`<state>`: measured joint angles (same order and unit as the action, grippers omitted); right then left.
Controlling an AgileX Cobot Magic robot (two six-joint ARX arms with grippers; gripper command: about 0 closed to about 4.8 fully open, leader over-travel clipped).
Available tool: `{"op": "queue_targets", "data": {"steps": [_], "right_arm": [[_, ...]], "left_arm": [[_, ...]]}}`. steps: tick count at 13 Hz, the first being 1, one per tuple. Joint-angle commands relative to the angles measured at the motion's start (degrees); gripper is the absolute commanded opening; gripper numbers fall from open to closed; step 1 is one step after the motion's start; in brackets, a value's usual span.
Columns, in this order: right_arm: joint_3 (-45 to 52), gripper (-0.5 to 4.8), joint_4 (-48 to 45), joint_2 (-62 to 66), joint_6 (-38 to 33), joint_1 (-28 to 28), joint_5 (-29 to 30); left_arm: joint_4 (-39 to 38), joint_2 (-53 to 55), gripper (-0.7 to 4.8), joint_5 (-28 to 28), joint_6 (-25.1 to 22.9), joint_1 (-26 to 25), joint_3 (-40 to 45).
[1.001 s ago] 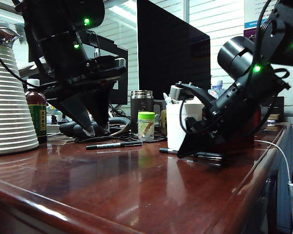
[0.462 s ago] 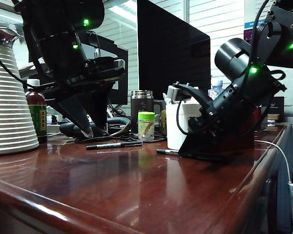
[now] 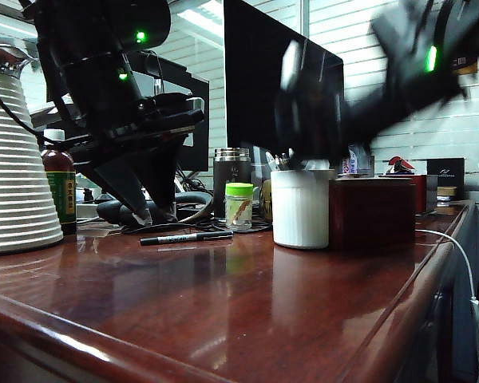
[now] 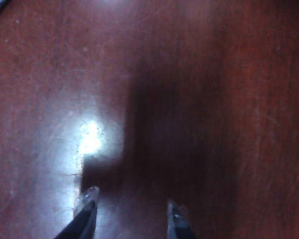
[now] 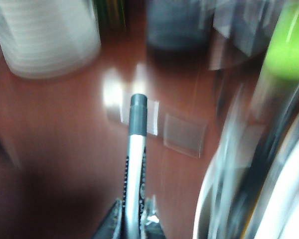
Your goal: Pick up all the pens on the desk and put them into the pen holder one by one.
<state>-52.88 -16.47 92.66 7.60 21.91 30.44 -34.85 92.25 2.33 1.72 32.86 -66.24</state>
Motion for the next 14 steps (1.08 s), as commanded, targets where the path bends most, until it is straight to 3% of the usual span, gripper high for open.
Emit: {"op": "queue_targets", "data": {"steps": [1,3,5,8,12,14], "right_arm": [[0.07,-0.07,-12.52,-3.67,-3.63,0.02,0.77],[0.09,-0.07,-25.35,-3.56,-7.63,-0.09,-2.56],[0.07,-0.07,-30.51,-3.37,-7.61,-0.09,-9.88],[0.09,-0.07,-34.38,0.22,-9.68,-0.92,-10.34],[0.07,-0.07,-50.18,11.15,-14.88,-1.36,-10.01],[0.13,-0.07,-50.23,13.68,-14.84,-1.36,-10.23]], "left_arm": [[0.00,-0.17,1.85,-0.20,-0.26,0.02,0.00],[-0.02,-0.17,1.86,-0.22,-0.28,0.02,0.00],[-0.07,-0.17,1.85,-0.26,-1.20,0.02,0.00],[-0.02,-0.15,1.85,-2.73,-2.34,0.02,0.02],[0.20,-0.15,1.85,-5.11,-3.45,0.02,0.04],[1.09,-0.07,1.84,-5.35,-4.55,0.02,0.04]]}}
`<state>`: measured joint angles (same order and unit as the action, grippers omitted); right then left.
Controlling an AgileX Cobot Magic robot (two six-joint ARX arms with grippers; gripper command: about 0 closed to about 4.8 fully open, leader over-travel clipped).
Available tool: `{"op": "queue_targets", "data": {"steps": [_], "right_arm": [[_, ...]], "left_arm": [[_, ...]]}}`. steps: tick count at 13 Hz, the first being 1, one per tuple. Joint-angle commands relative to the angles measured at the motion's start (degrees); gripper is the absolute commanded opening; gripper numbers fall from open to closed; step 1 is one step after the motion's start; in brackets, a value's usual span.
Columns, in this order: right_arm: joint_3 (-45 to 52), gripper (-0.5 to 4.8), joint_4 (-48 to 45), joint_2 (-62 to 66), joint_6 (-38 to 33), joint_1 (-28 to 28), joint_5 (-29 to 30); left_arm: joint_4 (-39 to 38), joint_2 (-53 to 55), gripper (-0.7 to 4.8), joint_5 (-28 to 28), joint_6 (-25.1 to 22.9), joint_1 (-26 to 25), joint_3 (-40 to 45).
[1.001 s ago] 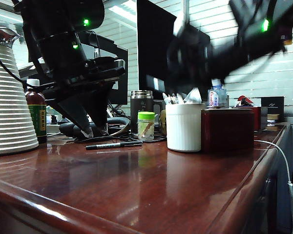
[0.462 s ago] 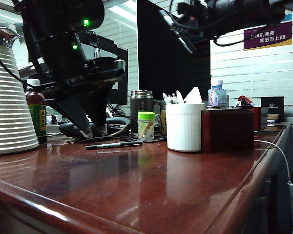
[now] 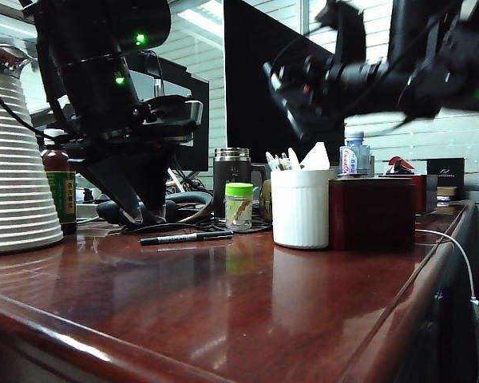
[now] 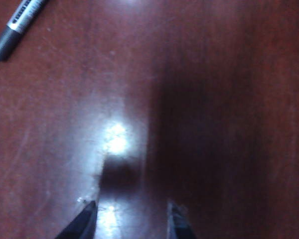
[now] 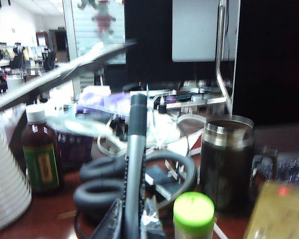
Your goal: Pick up all the pens on the desk and put them into the pen holder one by one.
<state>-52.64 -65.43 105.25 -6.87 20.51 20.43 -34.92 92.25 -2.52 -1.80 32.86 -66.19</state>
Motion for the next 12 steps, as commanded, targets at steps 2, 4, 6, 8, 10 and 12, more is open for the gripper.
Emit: {"op": "queue_targets", "data": {"steps": [2,4,6,8,10,12], "right_arm": [[-0.09,-0.07,-0.44,3.23,-0.20,0.04,-1.44],[-0.09,-0.07,1.62,3.78,-0.15,0.04,-1.44],[-0.09,-0.07,4.55,3.78,2.12,0.07,-0.77],[-0.09,-0.07,5.64,3.78,2.25,0.07,-0.79],[-0.11,0.13,5.44,3.74,2.19,0.07,-0.74],[-0.13,0.68,4.28,3.72,2.19,0.07,1.77]], "left_arm": [[2.01,-0.07,1.84,-0.50,-1.20,0.02,0.00],[2.03,-0.04,1.84,-0.50,-1.20,0.02,0.00],[2.03,-0.04,1.84,-0.50,-1.18,0.02,0.00],[2.03,-0.07,1.84,-0.50,-1.18,0.02,0.00],[1.95,-0.07,1.84,-0.50,-1.18,0.02,0.00],[1.95,-0.07,1.84,-0.50,-1.18,0.02,0.00]]}}
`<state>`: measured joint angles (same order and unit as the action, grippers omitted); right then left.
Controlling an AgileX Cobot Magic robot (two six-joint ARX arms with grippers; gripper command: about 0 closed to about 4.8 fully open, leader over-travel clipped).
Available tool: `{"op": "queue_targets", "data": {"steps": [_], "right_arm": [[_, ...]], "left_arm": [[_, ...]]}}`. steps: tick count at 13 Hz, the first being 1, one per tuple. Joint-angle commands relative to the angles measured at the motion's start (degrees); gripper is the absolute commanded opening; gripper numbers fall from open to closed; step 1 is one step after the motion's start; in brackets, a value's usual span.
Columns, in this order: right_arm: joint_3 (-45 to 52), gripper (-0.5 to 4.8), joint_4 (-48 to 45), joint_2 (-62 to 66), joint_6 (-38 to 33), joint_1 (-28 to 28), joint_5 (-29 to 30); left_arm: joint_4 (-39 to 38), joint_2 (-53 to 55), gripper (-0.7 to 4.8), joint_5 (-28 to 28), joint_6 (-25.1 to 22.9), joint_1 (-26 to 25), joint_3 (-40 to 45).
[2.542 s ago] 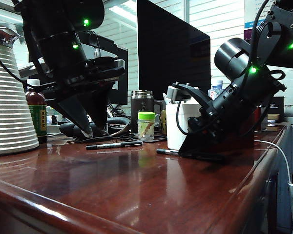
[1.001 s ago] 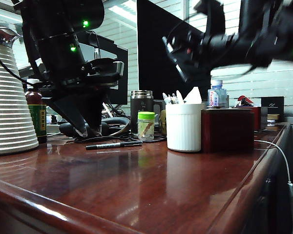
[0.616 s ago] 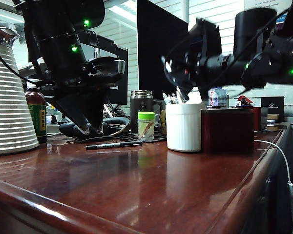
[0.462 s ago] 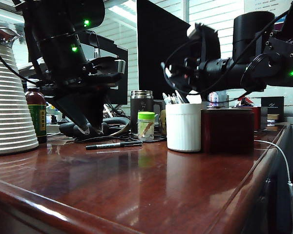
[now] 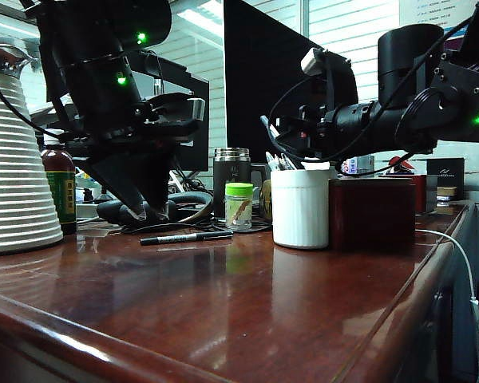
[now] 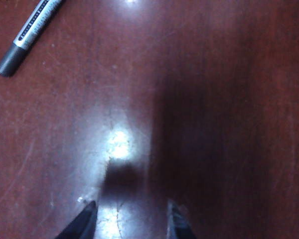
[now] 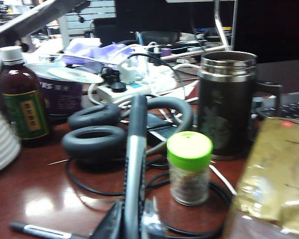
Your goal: Pick up all the pens on the desk and put them into the pen holder one by one.
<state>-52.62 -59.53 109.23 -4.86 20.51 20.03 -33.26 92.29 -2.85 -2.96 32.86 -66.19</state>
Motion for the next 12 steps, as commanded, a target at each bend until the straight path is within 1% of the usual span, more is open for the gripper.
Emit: {"op": "queue_targets", "data": {"steps": [1,2,3,4,5,6,7,8,9,10,11,12], "right_arm": [[-0.15,0.81,-1.68,-0.26,0.17,0.07,2.82],[-0.15,1.45,-2.01,-0.26,0.17,0.07,2.82],[-0.15,1.50,-2.08,-0.35,0.17,0.07,2.82],[-0.15,1.56,-2.54,-3.37,0.17,0.07,2.84],[-0.15,1.59,-2.38,-5.55,0.20,-0.02,2.84],[-0.15,1.59,-2.19,-8.26,0.17,-0.42,3.02],[-0.15,1.72,-1.16,-11.52,0.15,-0.85,3.02],[-0.15,2.36,1.68,-15.43,0.15,-1.97,3.08],[-0.17,2.99,6.75,-18.95,0.17,-3.17,3.45],[-0.15,3.06,19.17,-24.30,0.24,-6.71,4.35],[-0.15,3.06,22.51,-25.33,0.22,-8.26,4.35],[-0.17,3.06,23.76,-25.77,0.20,-9.35,5.35]], "left_arm": [[0.31,-0.11,1.84,-0.17,-0.04,0.02,0.00],[0.31,-0.11,1.84,-0.17,-0.04,0.02,0.00],[0.31,-0.11,1.84,-0.17,-0.04,0.02,0.00],[2.49,-0.11,1.84,-2.32,-0.85,0.00,0.00],[5.57,-0.11,1.84,-3.69,-3.98,-0.26,0.00],[9.01,-0.11,1.84,-4.02,-6.10,-0.98,-0.02],[12.61,-0.07,1.89,-3.74,-6.40,-2.12,-0.04],[15.63,-0.07,2.61,-3.04,-6.01,-3.85,-0.17],[17.16,0.07,3.51,0.61,-5.90,-6.01,-0.26],[12.46,3.28,3.74,10.21,-2.60,-10.51,-4.63],[7.58,6.36,3.74,12.37,-3.30,-11.93,-8.98],[3.06,9.92,3.76,13.55,-4.76,-12.07,-13.99]]}}
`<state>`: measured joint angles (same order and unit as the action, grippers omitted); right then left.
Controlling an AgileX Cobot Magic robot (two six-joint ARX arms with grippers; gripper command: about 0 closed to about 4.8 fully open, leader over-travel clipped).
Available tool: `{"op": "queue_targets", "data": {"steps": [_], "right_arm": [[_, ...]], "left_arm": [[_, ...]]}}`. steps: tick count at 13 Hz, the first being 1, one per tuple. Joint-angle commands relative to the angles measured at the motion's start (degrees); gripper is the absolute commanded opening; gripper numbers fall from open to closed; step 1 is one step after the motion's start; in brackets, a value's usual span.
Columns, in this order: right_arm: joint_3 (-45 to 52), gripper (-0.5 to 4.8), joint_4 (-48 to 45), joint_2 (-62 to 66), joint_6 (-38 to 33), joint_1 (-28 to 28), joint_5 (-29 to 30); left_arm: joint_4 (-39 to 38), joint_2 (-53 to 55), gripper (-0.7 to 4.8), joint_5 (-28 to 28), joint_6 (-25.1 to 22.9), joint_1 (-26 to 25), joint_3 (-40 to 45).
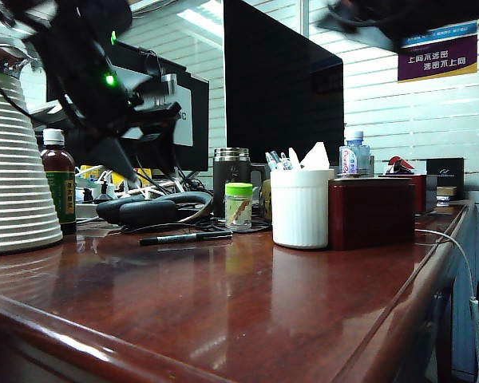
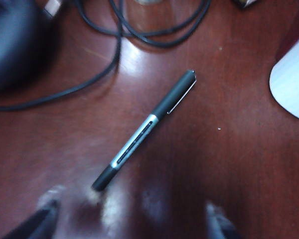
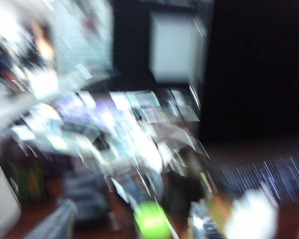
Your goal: Pick up all the pens on the desk and put them into the pen holder one by one.
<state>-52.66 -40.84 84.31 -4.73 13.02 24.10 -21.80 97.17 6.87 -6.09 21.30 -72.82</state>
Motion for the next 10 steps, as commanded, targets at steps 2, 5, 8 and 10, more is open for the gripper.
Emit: {"op": "queue_targets", "data": {"steps": [2,5,8,10], "right_arm": [[-0.13,3.06,5.03,-1.11,0.07,-2.84,3.28],[-0.11,3.06,5.05,-1.11,0.09,-2.84,4.33],[-0.11,3.06,5.42,-1.05,0.28,-2.84,4.31],[-0.11,3.06,6.84,-1.05,0.50,-3.28,4.33]], "left_arm": [[-18.18,14.21,3.74,4.48,-4.57,0.04,-19.34],[-21.18,17.33,3.72,0.44,-10.75,0.04,-21.22],[-18.51,19.45,3.62,-1.64,-12.81,-0.09,-21.33],[-19.06,21.73,2.17,-1.70,-12.41,-0.04,-21.31]]}}
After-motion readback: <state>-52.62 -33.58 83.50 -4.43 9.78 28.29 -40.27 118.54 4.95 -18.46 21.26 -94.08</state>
